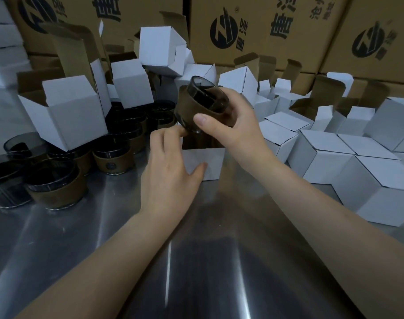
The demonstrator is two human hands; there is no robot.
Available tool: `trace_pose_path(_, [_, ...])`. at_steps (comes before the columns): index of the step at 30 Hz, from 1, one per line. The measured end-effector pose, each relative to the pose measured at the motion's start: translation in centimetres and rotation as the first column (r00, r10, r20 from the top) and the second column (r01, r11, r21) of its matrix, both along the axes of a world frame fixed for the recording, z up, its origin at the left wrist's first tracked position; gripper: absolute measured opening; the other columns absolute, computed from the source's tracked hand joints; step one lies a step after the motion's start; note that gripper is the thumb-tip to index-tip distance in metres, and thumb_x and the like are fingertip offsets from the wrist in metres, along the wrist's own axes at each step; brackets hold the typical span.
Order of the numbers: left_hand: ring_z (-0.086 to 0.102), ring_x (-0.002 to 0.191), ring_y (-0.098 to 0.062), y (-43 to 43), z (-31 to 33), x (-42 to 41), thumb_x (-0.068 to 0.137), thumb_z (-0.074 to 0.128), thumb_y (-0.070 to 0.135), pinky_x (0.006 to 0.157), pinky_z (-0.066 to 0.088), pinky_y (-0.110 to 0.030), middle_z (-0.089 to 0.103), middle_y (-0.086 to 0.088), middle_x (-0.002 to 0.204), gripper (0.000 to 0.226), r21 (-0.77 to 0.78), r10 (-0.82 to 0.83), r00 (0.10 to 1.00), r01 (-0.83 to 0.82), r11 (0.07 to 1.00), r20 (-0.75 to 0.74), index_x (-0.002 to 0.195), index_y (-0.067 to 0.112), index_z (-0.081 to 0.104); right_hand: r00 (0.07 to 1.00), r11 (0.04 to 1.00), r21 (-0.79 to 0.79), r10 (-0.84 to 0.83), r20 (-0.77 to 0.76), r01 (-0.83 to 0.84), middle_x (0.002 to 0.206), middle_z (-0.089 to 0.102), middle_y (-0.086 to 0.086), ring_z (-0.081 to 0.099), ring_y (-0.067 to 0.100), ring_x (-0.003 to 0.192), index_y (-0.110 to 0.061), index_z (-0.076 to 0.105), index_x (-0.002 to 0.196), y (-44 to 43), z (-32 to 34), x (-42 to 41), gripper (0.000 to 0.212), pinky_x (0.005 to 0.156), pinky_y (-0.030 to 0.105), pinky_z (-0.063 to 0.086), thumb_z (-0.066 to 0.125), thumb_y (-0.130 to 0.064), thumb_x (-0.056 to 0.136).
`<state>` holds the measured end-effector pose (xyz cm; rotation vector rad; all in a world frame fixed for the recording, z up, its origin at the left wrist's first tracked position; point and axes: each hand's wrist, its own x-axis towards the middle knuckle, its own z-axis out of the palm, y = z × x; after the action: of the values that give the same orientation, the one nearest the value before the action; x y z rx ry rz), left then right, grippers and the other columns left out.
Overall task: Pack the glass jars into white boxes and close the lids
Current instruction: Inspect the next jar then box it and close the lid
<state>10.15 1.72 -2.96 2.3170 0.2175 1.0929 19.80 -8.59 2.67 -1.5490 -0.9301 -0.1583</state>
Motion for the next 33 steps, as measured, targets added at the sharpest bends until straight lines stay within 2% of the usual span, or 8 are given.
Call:
trace_pose_path(5, [0.037, 0.128, -0.014, 0.9, -0.3, 0.8, 0.072, 0.082, 0.031, 0.102, 0.036, -0.023, 0.030, 0.000, 0.138, 0.082, -0.285, -0.154, 0.988, 0.155, 0.946, 0.026, 0.136, 0.023, 0.030, 0.998, 0.993, -0.105, 0.050, -0.032, -0.053, 0.103, 0.063, -0.018, 0.065, 0.006, 0.098, -0.026, 0.056, 0.116, -0.1, 1.0, 0.7, 0.043, 0.076, 0.027, 0.056, 0.072, -0.035, 0.077])
trace_pose_path(9, [0.027, 0.139, -0.009, 2.6, -0.2, 1.2, 0.075, 0.082, 0.032, 0.117, 0.029, -0.039, 0.025, 0.007, 0.151, 0.094, -0.444, -0.347, 0.938, 0.298, 0.845, -0.030, 0.147, 0.036, 0.023, 0.991, 0.973, -0.189, 0.120, -0.066, -0.130, 0.103, 0.062, -0.011, 0.067, 0.000, 0.076, -0.023, 0.051, 0.120, -0.5, 2.1, 1.1, 0.046, 0.065, 0.025, 0.056, 0.070, -0.031, 0.079])
trace_pose_path(11, [0.034, 0.138, -0.010, 3.0, -0.1, 1.3, 0.074, 0.080, 0.032, 0.112, 0.038, -0.042, 0.034, 0.010, 0.148, 0.091, -0.495, -0.437, 0.899, 0.364, 0.789, -0.035, 0.144, 0.046, 0.025, 0.986, 0.960, -0.230, 0.143, -0.084, -0.159, 0.105, 0.062, -0.009, 0.070, 0.008, 0.084, -0.024, 0.050, 0.119, -0.8, 2.4, 1.4, 0.049, 0.068, 0.028, 0.058, 0.072, -0.029, 0.076])
trace_pose_path(14, [0.048, 0.126, -0.007, 3.2, -0.1, 1.4, 0.078, 0.080, 0.019, 0.095, 0.052, -0.024, 0.046, 0.012, 0.137, 0.086, -0.530, -0.506, 0.863, 0.432, 0.730, 0.005, 0.140, 0.049, 0.029, 0.981, 0.926, -0.325, 0.172, -0.090, -0.192, 0.110, 0.060, -0.007, 0.068, 0.012, 0.100, -0.027, 0.048, 0.113, -1.2, 3.1, 1.8, 0.048, 0.080, 0.031, 0.060, 0.073, -0.028, 0.072])
trace_pose_path(18, [0.047, 0.127, -0.011, 3.1, 0.0, 1.3, 0.072, 0.081, 0.033, 0.104, 0.046, -0.042, 0.042, 0.008, 0.138, 0.090, -0.465, -0.479, 0.876, 0.401, 0.789, -0.058, 0.133, 0.063, 0.023, 0.989, 0.858, -0.493, 0.145, -0.032, -0.142, 0.118, 0.054, -0.008, 0.060, 0.014, 0.110, -0.032, 0.042, 0.111, -1.8, 4.2, 2.0, 0.055, 0.093, 0.038, 0.056, 0.074, -0.038, 0.067])
trace_pose_path(24, [0.052, 0.115, -0.006, 3.0, -0.1, 1.4, 0.063, 0.081, 0.042, 0.096, 0.051, -0.038, 0.045, 0.016, 0.128, 0.090, -0.397, -0.441, 0.895, 0.381, 0.835, -0.068, 0.133, 0.059, 0.028, 0.989, 0.800, -0.591, 0.148, 0.024, -0.105, 0.113, 0.052, -0.020, 0.055, -0.006, 0.105, -0.035, 0.043, 0.121, -2.8, 5.7, 1.4, 0.060, 0.083, 0.014, 0.052, 0.074, -0.033, 0.069])
trace_pose_path(27, [0.051, 0.113, -0.001, 3.1, -0.2, 1.4, 0.059, 0.084, 0.045, 0.094, 0.051, -0.034, 0.043, 0.027, 0.122, 0.090, -0.380, -0.416, 0.907, 0.366, 0.849, -0.056, 0.129, 0.059, 0.028, 0.982, 0.729, -0.685, 0.130, 0.136, -0.001, 0.112, 0.054, -0.019, 0.056, 0.002, 0.106, -0.034, 0.045, 0.124, -2.8, 5.9, 1.0, 0.061, 0.080, 0.016, 0.051, 0.079, -0.029, 0.074])
trace_pose_path(33, [0.053, 0.115, -0.008, 3.1, -0.4, 1.5, 0.056, 0.084, 0.049, 0.094, 0.051, -0.034, 0.048, 0.016, 0.128, 0.095, -0.323, -0.351, 0.935, 0.321, 0.890, -0.039, 0.133, 0.050, 0.028, 0.923, 0.602, -0.754, 0.072, 0.378, 0.262, 0.109, 0.058, -0.005, 0.057, 0.013, 0.096, -0.024, 0.047, 0.122, -2.2, 5.8, 0.0, 0.063, 0.077, 0.029, 0.055, 0.081, -0.038, 0.071])
